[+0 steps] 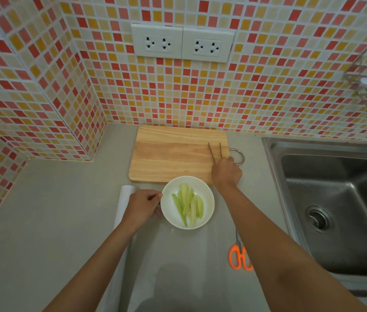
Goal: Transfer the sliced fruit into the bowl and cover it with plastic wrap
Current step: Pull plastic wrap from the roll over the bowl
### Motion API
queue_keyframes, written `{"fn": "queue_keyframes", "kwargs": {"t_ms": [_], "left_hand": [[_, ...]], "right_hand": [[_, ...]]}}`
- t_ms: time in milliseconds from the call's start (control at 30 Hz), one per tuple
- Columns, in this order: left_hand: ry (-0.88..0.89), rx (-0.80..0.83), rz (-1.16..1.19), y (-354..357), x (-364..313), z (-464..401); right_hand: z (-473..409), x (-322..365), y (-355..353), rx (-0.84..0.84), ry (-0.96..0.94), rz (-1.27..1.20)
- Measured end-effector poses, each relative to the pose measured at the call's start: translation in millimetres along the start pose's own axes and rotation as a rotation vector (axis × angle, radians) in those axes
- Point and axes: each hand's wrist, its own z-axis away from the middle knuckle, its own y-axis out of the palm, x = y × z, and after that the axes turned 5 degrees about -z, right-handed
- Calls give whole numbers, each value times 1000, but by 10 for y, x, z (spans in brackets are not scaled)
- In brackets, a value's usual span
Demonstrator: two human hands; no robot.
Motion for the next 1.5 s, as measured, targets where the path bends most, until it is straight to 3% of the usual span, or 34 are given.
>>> {"fn": "queue_keyframes", "kwargs": {"t_ms": [233, 467, 867, 1500], "left_hand": [[0, 27, 3, -22, -31, 13], [-5, 57, 4, -28, -37, 65], [43, 52, -82, -43, 29, 451], [23, 53, -34, -46, 273, 752]], "right_hand": [[330, -113, -242, -36, -40, -186], [1055, -442, -281, 349, -50, -610], [1627, -490, -263, 307, -42, -653], [2083, -527, -205, 293, 35, -643]]}}
